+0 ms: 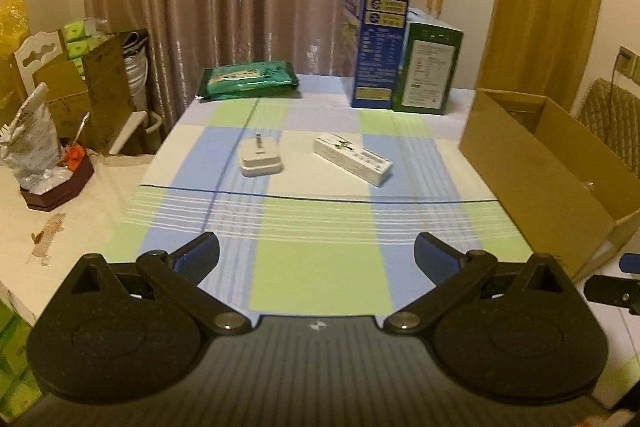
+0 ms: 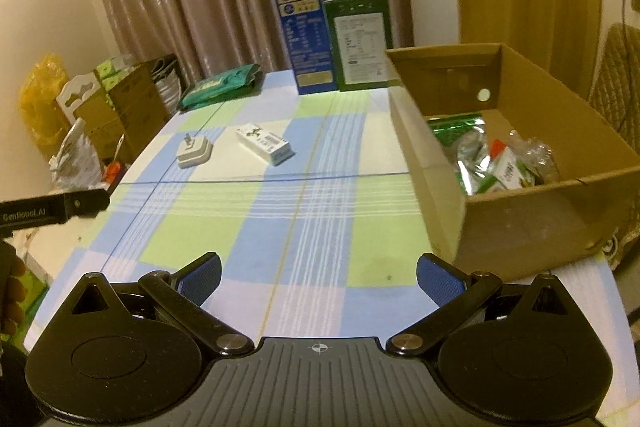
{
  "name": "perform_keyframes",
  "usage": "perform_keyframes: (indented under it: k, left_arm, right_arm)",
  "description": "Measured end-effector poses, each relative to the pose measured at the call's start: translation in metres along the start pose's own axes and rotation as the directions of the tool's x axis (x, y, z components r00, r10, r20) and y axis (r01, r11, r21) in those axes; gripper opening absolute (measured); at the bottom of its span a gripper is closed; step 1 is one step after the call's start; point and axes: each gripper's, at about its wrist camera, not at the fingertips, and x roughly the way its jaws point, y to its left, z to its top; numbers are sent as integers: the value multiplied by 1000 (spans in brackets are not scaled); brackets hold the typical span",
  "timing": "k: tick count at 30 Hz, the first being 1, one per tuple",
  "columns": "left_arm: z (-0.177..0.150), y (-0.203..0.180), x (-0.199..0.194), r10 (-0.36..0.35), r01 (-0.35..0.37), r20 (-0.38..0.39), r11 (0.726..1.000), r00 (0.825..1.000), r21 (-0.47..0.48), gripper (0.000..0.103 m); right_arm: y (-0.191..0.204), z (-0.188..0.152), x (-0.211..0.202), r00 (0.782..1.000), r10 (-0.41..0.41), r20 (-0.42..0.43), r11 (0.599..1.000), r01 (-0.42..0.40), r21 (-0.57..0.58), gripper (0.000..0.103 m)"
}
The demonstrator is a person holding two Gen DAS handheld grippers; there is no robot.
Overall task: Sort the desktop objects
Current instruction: 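Move both tools back toward the white plug adapter and ointment box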
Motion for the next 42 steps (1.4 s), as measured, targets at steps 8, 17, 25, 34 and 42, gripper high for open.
perform_keyframes:
  k: [8,17,25,34,42]
  left_arm:
    - [10,21,27,31,-31,-10,999,999,29,102]
    - [20,34,82,76,-75,-36,997,996,27,102]
    - [34,47,135,120,-121,-13,992,993,-34,102]
    - [43,46,190,96,-98,-48,995,994,-32,102]
    - [46,59,227,111,-110,-41,994,993,15,102]
  right_arm:
    - [13,16,30,1000,22,-5,997,-23,-70,101]
    - [32,45,88,998,61,11,981,-58,-186,101]
    - [40,70,152,997,81,-2,961,-79,-265,101]
    - [37,83,221,999,41,10,951,-36,-307,101]
    - [38,92,271,996,94,4,936,-87,-342,85]
